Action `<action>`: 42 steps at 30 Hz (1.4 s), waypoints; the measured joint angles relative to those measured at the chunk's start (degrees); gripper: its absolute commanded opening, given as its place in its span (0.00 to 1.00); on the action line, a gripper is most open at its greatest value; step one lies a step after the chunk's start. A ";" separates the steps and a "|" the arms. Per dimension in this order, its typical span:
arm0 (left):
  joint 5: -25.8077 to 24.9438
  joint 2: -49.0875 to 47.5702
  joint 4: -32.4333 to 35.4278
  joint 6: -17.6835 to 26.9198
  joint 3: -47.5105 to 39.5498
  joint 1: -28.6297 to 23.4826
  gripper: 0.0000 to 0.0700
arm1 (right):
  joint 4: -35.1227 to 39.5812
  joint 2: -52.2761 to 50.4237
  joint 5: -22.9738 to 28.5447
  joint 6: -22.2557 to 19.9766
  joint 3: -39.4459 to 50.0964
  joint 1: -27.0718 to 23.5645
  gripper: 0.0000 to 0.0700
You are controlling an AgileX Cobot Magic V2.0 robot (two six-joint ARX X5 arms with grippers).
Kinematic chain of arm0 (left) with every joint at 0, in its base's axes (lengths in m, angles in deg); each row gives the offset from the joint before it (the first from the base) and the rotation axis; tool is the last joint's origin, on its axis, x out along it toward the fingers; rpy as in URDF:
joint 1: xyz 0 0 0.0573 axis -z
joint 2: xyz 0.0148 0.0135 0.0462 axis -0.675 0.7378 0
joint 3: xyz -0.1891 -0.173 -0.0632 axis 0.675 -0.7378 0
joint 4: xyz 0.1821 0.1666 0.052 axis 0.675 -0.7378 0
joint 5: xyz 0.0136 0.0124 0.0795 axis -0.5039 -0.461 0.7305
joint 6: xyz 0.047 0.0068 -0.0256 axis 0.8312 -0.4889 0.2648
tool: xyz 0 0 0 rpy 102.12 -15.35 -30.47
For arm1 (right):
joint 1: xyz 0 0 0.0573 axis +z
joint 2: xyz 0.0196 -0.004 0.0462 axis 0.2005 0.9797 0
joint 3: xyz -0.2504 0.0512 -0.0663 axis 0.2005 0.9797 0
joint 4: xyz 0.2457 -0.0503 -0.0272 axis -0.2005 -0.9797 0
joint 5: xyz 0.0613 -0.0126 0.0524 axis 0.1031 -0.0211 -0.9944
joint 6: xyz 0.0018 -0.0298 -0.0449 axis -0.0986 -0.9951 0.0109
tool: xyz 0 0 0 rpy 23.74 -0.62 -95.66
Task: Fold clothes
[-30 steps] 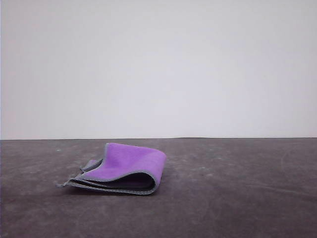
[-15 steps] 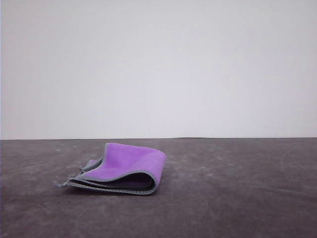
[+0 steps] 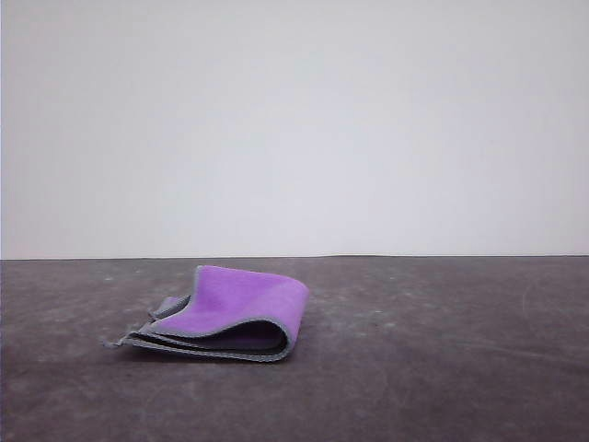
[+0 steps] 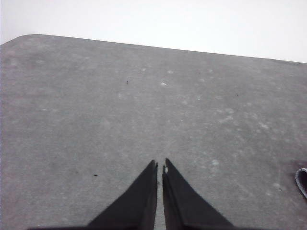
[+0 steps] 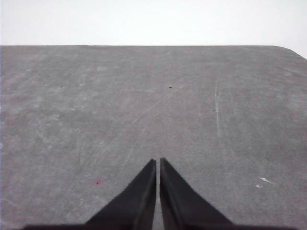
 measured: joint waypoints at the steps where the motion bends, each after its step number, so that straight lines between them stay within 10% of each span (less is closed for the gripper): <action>1: 0.00 0.00 0.00 0.00 0.00 0.00 0.00 | 0.00 0.00 0.00 0.00 0.00 0.00 0.01; 42: 0.00 0.00 0.00 0.00 0.00 0.00 0.00 | 0.00 0.00 0.00 0.00 0.00 0.00 0.01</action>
